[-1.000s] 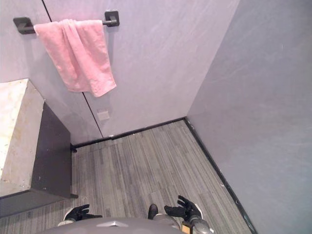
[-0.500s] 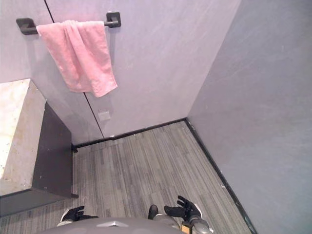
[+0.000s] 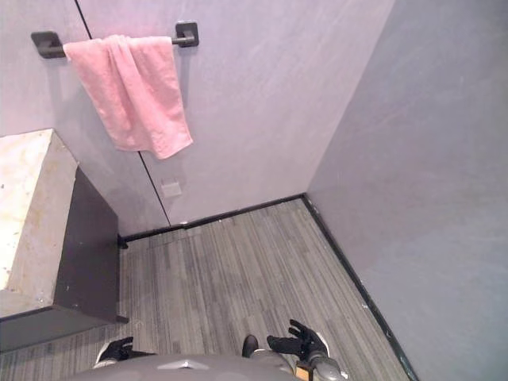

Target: Organize the bathroom.

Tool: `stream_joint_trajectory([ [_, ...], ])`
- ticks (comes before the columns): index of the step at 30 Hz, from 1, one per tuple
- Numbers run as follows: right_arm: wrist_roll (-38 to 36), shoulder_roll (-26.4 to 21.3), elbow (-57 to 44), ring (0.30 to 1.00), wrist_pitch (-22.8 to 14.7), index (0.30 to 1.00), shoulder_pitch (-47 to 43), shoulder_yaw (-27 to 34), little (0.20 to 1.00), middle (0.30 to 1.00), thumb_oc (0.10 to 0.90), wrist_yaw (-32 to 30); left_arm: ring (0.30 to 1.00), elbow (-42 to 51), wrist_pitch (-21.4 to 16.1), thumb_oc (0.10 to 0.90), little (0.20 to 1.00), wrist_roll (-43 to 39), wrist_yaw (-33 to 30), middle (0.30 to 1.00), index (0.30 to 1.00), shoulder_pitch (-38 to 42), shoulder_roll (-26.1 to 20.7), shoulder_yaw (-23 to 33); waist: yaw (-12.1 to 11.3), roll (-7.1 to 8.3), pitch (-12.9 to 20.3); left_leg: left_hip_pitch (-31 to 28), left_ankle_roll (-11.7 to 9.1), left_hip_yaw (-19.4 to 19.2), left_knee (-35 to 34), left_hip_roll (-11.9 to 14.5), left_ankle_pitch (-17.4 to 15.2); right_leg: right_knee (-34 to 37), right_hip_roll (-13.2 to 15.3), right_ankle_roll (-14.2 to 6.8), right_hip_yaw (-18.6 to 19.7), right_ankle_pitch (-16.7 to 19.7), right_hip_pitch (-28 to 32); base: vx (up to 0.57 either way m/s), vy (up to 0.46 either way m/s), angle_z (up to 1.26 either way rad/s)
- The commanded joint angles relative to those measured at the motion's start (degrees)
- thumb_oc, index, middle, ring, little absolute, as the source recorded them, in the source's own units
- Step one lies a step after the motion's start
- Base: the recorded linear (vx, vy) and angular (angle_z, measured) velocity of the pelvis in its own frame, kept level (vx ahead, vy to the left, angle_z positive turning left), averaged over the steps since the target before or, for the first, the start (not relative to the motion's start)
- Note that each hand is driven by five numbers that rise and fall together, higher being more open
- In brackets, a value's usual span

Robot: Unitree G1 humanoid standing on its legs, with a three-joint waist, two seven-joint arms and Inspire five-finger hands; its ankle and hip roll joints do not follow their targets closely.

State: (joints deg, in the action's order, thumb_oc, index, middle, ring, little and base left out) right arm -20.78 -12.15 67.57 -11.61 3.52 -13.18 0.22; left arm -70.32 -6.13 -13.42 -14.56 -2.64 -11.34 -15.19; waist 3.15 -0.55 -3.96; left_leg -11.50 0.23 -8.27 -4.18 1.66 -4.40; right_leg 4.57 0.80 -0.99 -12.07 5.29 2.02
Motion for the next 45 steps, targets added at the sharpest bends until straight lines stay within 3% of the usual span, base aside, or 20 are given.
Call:
stream_joint_trajectory([
  [1,-1.18,-1.77,-7.72,0.900,-5.54,0.900,-5.26,-2.68,0.900,0.900,0.800,-1.02,0.900,5.52,-3.84,0.800,0.900,0.72,0.41,0.900,0.900,5.22,-1.24,-2.50,0.76,2.08,0.42,3.67,0.81,-2.36,-0.82,-3.06,1.12,-0.25,-0.86,-4.87,1.77,-4.85,4.41,0.02,-0.088,0.04],
  [5,-0.85,-4.36,-25.74,0.900,-5.19,0.900,-6.13,-3.98,0.900,0.900,0.800,-4.51,0.900,21.81,0.91,0.800,0.900,-4.15,-2.44,0.900,0.900,8.61,-2.53,-4.29,1.56,1.89,0.45,3.98,0.68,-2.89,-0.82,-2.37,1.71,-0.23,-1.59,-4.34,2.84,-4.78,3.82,0.02,-0.120,-0.05],
  [6,-0.86,-4.48,-26.77,0.900,-5.86,0.900,-6.08,-4.01,0.900,0.900,0.800,-4.48,0.900,22.99,0.77,0.800,0.900,-3.95,-3.35,0.900,0.900,8.72,-2.62,-4.48,1.61,1.88,0.47,3.98,0.65,-2.94,-0.82,-2.29,1.76,-0.24,-1.67,-4.29,2.90,-4.79,3.81,0.03,-0.140,-0.14],
  [8,0.52,-5.60,-35.20,0.900,-4.98,0.900,-6.10,-4.61,0.900,0.900,0.800,-6.01,0.900,31.00,4.43,0.800,0.900,-3.30,-7.71,0.900,0.900,10.19,-4.07,-4.90,2.08,1.82,0.15,3.73,0.35,-3.55,-0.82,-1.62,2.37,-0.76,-2.17,-4.07,3.18,-5.06,3.55,0.02,-0.133,-0.11],
  [10,0.88,-6.26,-37.73,0.900,-5.15,0.900,-6.32,-4.94,0.900,0.900,0.800,-6.31,0.900,32.99,6.90,0.800,0.900,-3.86,-10.40,0.900,0.900,10.70,-4.92,-4.56,2.20,1.90,-0.14,3.64,0.08,-4.05,-0.17,-1.29,2.55,-1.04,-2.27,-3.85,3.10,-5.29,3.54,0.01,-0.104,-0.08],
  [15,0.65,-10.49,-43.64,0.900,-5.91,0.900,-7.95,-4.63,0.900,0.900,0.800,-5.67,0.900,34.86,10.45,0.800,0.900,-0.95,-18.54,0.900,0.900,11.55,-8.57,-0.10,1.13,3.81,-2.62,10.31,-1.44,-3.58,14.14,-0.80,0.95,-2.35,-0.68,-2.31,3.12,-5.46,4.35,-0.01,-0.109,-0.06],
  [18,-0.34,-12.16,-44.35,0.900,-5.42,0.900,-9.60,-4.89,0.900,0.900,0.800,-5.73,0.900,30.79,15.48,0.800,0.900,0.41,-13.95,0.900,0.900,11.78,-11.03,1.33,0.64,4.04,-3.51,13.52,-1.48,-2.86,20.96,-0.94,0.97,-3.52,0.10,-1.65,2.81,-6.20,4.44,-0.04,-0.055,-0.06],
  [20,-0.53,-12.69,-44.87,0.900,-4.22,0.900,-10.34,-4.84,0.900,0.900,0.800,-5.94,0.900,27.65,20.51,0.800,0.900,0.78,-2.60,0.900,0.900,10.98,-11.78,1.35,0.75,3.55,-3.66,13.65,-1.20,-2.97,21.90,-0.87,1.07,-3.98,0.29,-1.56,3.05,-6.41,4.40,-0.01,0.000,-0.06],
  [21,-0.61,-12.76,-44.87,0.900,-4.14,0.900,-10.41,-4.82,0.900,0.900,0.800,-5.88,0.900,27.49,20.78,0.800,0.900,0.13,-2.03,0.900,0.900,10.79,-11.78,1.29,0.76,3.47,-3.68,13.58,-1.16,-3.03,21.87,-0.82,1.06,-4.03,0.30,-1.53,3.10,-6.43,4.40,0.02,0.033,0.00],
  [22,-0.50,-12.83,-44.99,0.900,-3.87,0.900,-10.39,-4.49,0.900,0.900,0.800,-5.63,0.900,26.65,20.39,0.800,0.900,-0.36,-5.28,0.900,0.900,8.82,-11.05,1.88,0.81,2.72,-3.87,12.53,-0.80,-3.17,21.06,-0.83,0.57,-4.20,0.20,-1.49,3.48,-6.81,4.88,0.04,0.052,0.04],
  [23,-0.12,-12.67,-44.89,0.900,-3.97,0.900,-10.41,-4.71,0.900,0.900,0.800,-5.35,0.900,26.20,13.25,0.800,0.900,3.22,-9.75,0.900,0.900,8.13,-11.86,2.47,1.08,2.34,-3.70,11.73,-0.85,-3.04,19.85,-1.07,0.85,-4.35,0.21,-1.63,3.86,-7.11,4.92,0.04,0.061,-0.01],
  [24,-0.14,-12.66,-44.77,0.900,-4.16,0.900,-10.41,-4.86,0.900,0.900,0.800,-5.31,0.900,26.46,9.55,0.800,0.900,3.05,-10.72,0.900,0.900,8.20,-12.38,2.68,1.19,2.21,-3.63,11.43,-0.88,-2.93,19.47,-1.16,0.89,-4.43,0.19,-1.67,4.03,-7.24,4.92,0.04,0.066,-0.02],
  [26,-0.80,-12.85,-44.42,0.900,-5.18,0.900,-9.90,-4.95,0.900,0.900,0.800,-4.97,0.900,31.26,6.63,0.800,0.900,-5.40,-7.31,0.900,0.900,9.16,-13.62,4.18,1.39,1.75,-3.19,10.04,-0.81,-2.14,17.93,-1.66,0.57,-4.10,0.06,-1.56,4.65,-7.36,5.04,0.04,0.051,-0.01],
  [28,-0.46,-12.63,-44.70,0.900,-6.21,0.900,-9.35,-4.26,0.900,0.900,0.800,-4.42,0.900,35.50,0.77,0.800,0.900,-3.33,-8.51,0.900,0.900,9.63,-14.04,4.30,1.46,1.74,-2.86,10.24,-1.62,-1.79,18.99,-1.42,1.81,-3.22,-0.34,-1.28,4.79,-7.18,5.47,0.02,-0.016,0.06],
  [33,0.10,-13.27,-49.23,0.900,-10.00,0.900,-10.01,-4.12,0.900,0.900,0.800,-5.25,0.900,49.90,-5.14,0.800,0.900,-6.06,-13.24,0.900,0.900,13.26,-13.66,3.63,0.89,3.60,-4.08,17.14,-3.60,-1.14,32.25,-0.09,6.79,-3.04,-0.64,0.32,4.96,-6.83,6.14,0.03,-0.073,0.05],
  [35,-0.27,-13.51,-50.77,0.900,-11.05,0.900,-11.17,-4.54,0.900,0.900,0.800,-6.79,0.900,53.37,-5.07,0.800,0.900,-6.82,-13.95,0.900,0.900,15.09,-12.71,2.99,0.52,3.82,-4.63,19.20,-3.39,-1.13,33.06,0.01,6.80,-3.47,-1.12,0.26,5.12,-6.99,6.42,0.10,-0.055,0.08],
  [38,-0.54,-12.77,-52.37,0.900,-11.87,0.900,-14.23,-5.29,0.900,0.900,0.800,-8.53,0.900,57.60,-6.42,0.800,0.900,-5.46,-16.46,0.900,0.900,16.98,-11.86,2.08,-0.38,2.91,-5.10,19.60,-3.70,-2.25,22.90,-0.61,9.25,-3.26,-3.03,-0.29,6.25,-7.52,7.62,0.21,0.013,-0.01],
  [39,1.55,-12.87,-54.51,0.900,-11.67,0.900,-15.41,-5.75,0.900,0.900,0.800,-10.05,0.900,60.39,-6.43,0.800,0.900,-4.31,-17.95,0.900,0.900,17.87,-11.90,1.50,-0.63,1.91,-4.88,19.70,-4.21,-4.41,13.47,0.17,12.20,-2.71,-4.47,-0.64,6.85,-8.02,8.69,0.30,0.069,-0.08],
  [43,3.33,-15.20,-58.85,0.900,-11.65,0.900,-14.96,-4.85,0.900,0.900,0.800,-10.26,0.900,65.34,-6.19,0.800,0.900,-2.68,-20.48,0.900,0.900,18.34,-12.15,0.91,-0.87,0.67,-3.93,20.11,-5.44,-8.33,2.72,1.80,18.30,-3.15,-5.78,-0.97,6.12,-9.98,11.19,0.27,0.085,-0.03],
  [45,3.18,-15.67,-58.03,0.900,-11.79,0.900,-16.94,-5.05,0.900,0.900,0.800,-10.43,0.900,66.26,-7.08,0.800,0.900,-1.82,-20.08,0.900,0.900,18.84,-12.20,0.10,-1.30,0.97,-2.99,18.59,-4.28,-8.57,0.61,0.83,15.25,-5.61,-4.96,-1.54,5.69,-12.01,11.93,0.28,0.111,-0.04],
])
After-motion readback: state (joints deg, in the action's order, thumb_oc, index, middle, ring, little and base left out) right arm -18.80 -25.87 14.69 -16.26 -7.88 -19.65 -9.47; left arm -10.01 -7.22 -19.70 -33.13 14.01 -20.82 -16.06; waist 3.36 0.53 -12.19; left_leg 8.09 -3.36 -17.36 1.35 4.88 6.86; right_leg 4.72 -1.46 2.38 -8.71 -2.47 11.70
